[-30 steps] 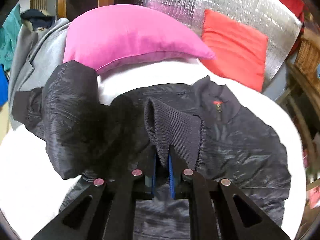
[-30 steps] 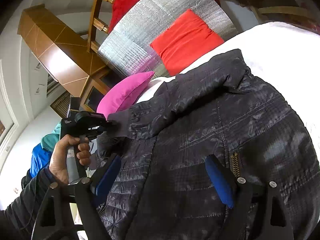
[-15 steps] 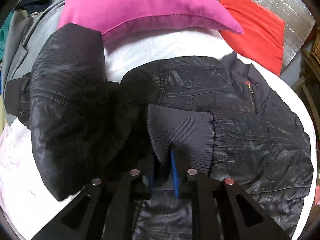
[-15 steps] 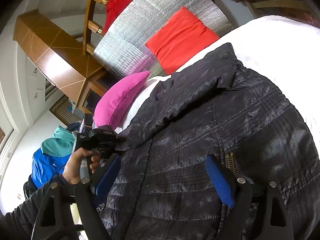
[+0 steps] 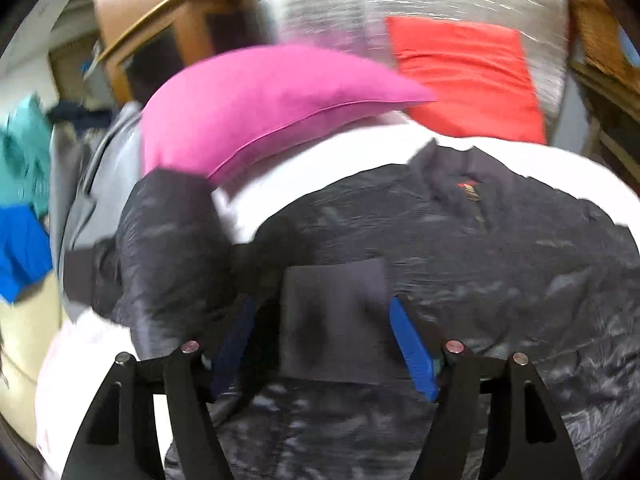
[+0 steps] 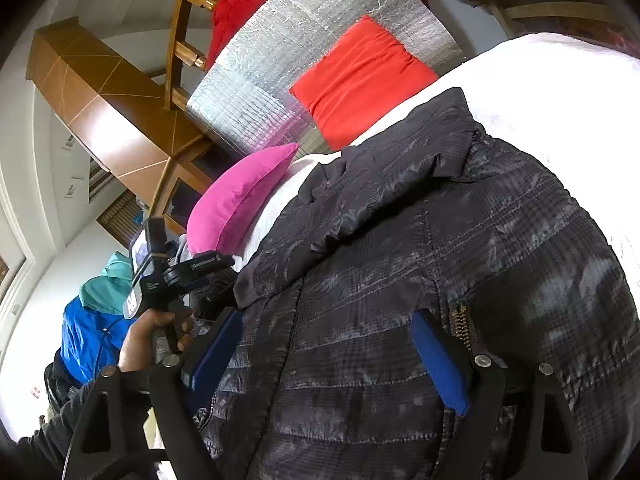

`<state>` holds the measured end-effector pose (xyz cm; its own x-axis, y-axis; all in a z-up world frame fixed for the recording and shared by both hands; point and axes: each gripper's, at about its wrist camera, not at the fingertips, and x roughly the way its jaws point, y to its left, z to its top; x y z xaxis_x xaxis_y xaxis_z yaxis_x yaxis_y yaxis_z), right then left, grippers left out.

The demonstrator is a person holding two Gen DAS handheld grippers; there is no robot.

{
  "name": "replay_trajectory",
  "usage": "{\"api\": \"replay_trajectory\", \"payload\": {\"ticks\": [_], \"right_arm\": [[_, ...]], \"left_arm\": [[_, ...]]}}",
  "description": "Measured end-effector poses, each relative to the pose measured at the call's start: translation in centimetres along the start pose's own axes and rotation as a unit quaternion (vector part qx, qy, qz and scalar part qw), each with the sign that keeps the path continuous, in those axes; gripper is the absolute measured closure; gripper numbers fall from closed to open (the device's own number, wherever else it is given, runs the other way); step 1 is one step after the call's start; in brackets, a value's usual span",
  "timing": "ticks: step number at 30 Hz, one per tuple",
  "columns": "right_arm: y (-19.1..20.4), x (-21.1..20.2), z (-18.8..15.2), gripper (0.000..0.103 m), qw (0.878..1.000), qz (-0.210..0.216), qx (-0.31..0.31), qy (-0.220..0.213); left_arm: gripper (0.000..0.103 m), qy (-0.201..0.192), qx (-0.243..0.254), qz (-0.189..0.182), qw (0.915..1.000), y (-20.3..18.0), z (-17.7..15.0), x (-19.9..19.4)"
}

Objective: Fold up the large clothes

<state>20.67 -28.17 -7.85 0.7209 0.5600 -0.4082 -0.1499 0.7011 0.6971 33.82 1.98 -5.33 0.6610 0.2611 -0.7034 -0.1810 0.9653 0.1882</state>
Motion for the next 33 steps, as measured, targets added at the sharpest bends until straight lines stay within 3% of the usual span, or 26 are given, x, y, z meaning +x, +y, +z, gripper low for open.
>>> {"api": "replay_trajectory", "payload": {"ticks": [3,6,10,16,18,20,22,26,28,30,31,33], "right_arm": [[0.0,-0.1,0.0,0.014,1.000,-0.001,-0.002,-0.001],[-0.1,-0.1,0.1,0.014,1.000,-0.003,-0.002,-0.001],[-0.1,0.0,0.2,0.014,1.000,-0.004,-0.002,0.000],[-0.1,-0.7,0.5,0.014,1.000,-0.006,0.015,0.002],[0.4,-1.6,1.8,0.014,0.999,0.003,0.034,-0.014],[1.1,-1.2,4.1,0.004,0.999,0.004,0.039,-0.013],[0.6,1.0,7.9,0.003,0.997,0.045,0.061,0.000],[-2.5,5.9,14.3,0.003,0.994,0.048,0.102,0.010],[-4.7,8.2,15.5,0.003,0.991,0.049,0.123,0.037],[-8.6,10.0,15.2,0.004,0.984,-0.015,0.163,0.064],[-10.1,10.5,14.7,0.012,0.981,-0.006,0.180,0.072],[-10.0,9.9,15.0,0.013,0.983,0.009,0.169,0.073]], "left_arm": [[0.029,0.018,0.037,-0.003,0.9992,-2.8,-1.2,1.8],[0.028,0.061,0.026,-0.014,0.9977,-2.7,-3.2,4.3],[0.018,0.052,-0.015,-0.038,0.9978,-1.3,-4.0,5.2],[0.016,0.050,-0.022,-0.060,0.9967,-0.4,-4.5,5.5],[0.015,0.057,-0.019,-0.069,0.9958,-0.1,-4.5,5.5],[0.015,0.064,-0.015,-0.075,0.9950,-0.2,-4.4,5.7],[0.015,0.071,-0.015,-0.082,0.9940,-0.1,-4.3,6.4],[0.015,0.082,-0.007,-0.087,0.9928,0.1,-4.1,5.8],[0.015,0.089,-0.005,-0.093,0.9917,0.3,-3.9,6.0],[0.014,0.094,-0.007,-0.099,0.9907,0.4,-3.6,6.1],[0.014,0.096,-0.005,-0.100,0.9904,0.5,-3.4,6.2],[0.015,0.087,-0.003,-0.101,0.9911,0.8,-2.9,5.4]]}}
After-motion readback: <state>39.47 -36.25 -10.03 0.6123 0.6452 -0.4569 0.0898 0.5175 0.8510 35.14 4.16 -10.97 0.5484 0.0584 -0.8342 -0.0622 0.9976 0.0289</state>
